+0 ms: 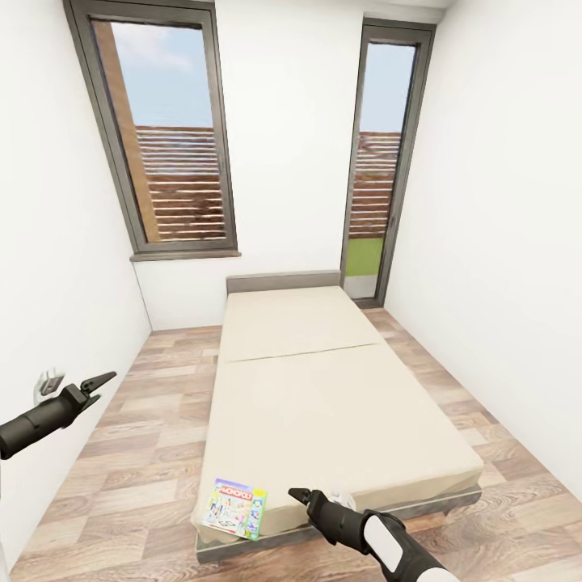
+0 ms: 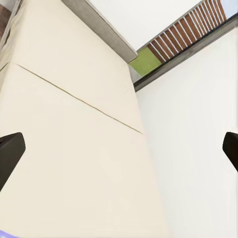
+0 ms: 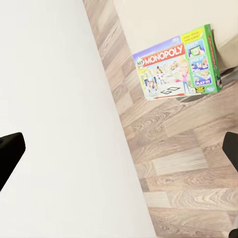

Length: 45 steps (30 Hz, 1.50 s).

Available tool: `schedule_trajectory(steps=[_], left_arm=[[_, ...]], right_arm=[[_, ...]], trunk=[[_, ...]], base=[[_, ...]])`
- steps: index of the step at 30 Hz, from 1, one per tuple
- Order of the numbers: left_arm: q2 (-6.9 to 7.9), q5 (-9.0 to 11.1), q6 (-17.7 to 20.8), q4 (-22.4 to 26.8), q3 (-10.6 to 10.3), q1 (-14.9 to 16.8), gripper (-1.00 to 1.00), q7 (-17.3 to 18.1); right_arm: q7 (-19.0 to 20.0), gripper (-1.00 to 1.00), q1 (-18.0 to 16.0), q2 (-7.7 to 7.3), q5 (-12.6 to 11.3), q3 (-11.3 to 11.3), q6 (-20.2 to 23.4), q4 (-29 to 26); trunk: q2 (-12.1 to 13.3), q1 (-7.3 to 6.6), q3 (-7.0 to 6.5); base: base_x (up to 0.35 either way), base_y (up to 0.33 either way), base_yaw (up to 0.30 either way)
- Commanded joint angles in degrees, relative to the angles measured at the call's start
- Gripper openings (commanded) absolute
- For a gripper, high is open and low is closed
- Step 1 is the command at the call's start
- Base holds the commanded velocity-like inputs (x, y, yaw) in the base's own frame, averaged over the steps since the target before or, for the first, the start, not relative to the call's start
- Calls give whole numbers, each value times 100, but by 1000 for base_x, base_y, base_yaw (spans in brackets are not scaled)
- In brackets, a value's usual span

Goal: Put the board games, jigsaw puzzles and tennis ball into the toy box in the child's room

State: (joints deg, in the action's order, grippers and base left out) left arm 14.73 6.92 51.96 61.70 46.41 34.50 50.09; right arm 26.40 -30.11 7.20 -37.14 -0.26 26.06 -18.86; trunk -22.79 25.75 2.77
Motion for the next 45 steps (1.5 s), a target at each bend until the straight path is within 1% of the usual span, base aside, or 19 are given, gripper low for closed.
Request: schedule_trajectory(steps=[1,7,14,20,25,31,37,45], left_arm=[[1,14,34,-1,8,6,100,34],[3,11,34,0,16,5,100,267],[9,16,34,0,26,4,100,320],[9,20,52,0,31,4,100,331],[4,20,201,-2,28,4,100,328],[4,16,264,0,26,4,100,326],[0,10,355,0,11,4,100,320],[-5,10,391,8,7,4,100,318]], right_arm=[[-3,100,-4,0,-33,-2,32,-4],[0,100,-4,-8,-30,2,24,-4],[23,100,-4,-20,-53,-13,29,-4],[93,100,-4,-33,-56,6,74,-4],[108,100,-3,-48,-57,-9,82,-8],[123,100,1,-47,-58,-24,84,-35],[280,100,2,-52,-57,-17,84,-49],[335,100,2,-55,-59,-16,75,-18]], trunk=[[-13,4,13],[-13,4,13],[-13,4,13],[-254,136,121],[-454,245,211],[-695,377,319],[-936,509,426],[-1257,685,570]], base=[[4,2,0],[1,1,0],[0,0,0],[0,0,0],[0,0,0],[0,0,0],[0,0,0],[0,0,0]])
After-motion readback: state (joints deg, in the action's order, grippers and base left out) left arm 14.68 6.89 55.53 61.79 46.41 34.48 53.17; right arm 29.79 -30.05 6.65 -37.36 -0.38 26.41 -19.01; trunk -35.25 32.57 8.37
